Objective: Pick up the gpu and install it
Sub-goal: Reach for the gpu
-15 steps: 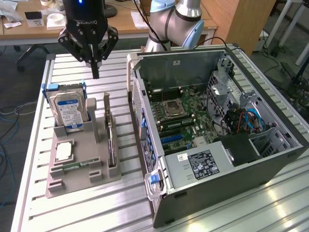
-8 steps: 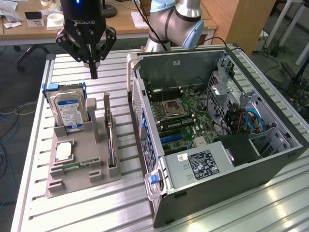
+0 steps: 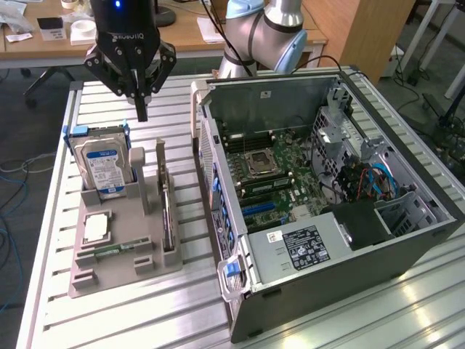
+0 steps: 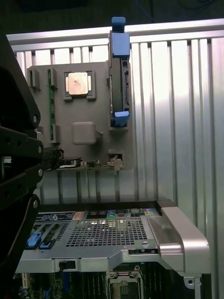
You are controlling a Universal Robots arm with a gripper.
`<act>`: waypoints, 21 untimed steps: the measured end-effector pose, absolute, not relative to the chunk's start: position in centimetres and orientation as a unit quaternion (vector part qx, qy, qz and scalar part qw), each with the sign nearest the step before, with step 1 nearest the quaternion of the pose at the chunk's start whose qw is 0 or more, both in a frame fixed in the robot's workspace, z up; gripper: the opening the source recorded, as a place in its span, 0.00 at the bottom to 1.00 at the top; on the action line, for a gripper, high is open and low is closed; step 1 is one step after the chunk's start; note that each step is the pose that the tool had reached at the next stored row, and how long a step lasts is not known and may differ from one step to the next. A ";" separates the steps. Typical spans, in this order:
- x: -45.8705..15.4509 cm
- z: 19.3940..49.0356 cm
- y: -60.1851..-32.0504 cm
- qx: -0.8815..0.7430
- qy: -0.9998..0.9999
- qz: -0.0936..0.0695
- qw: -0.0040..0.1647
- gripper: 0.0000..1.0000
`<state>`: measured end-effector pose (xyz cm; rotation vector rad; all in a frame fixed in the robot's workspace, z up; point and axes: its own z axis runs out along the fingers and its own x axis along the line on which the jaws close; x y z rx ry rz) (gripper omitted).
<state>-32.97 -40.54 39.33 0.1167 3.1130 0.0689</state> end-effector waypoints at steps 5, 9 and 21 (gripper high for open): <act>-32.9 39.3 -41.7 0.037 0.999 0.022 0.013 0.11; -32.6 39.3 -42.4 0.037 0.999 0.022 0.013 0.11; -32.2 39.3 -42.6 0.037 0.999 0.022 0.013 0.11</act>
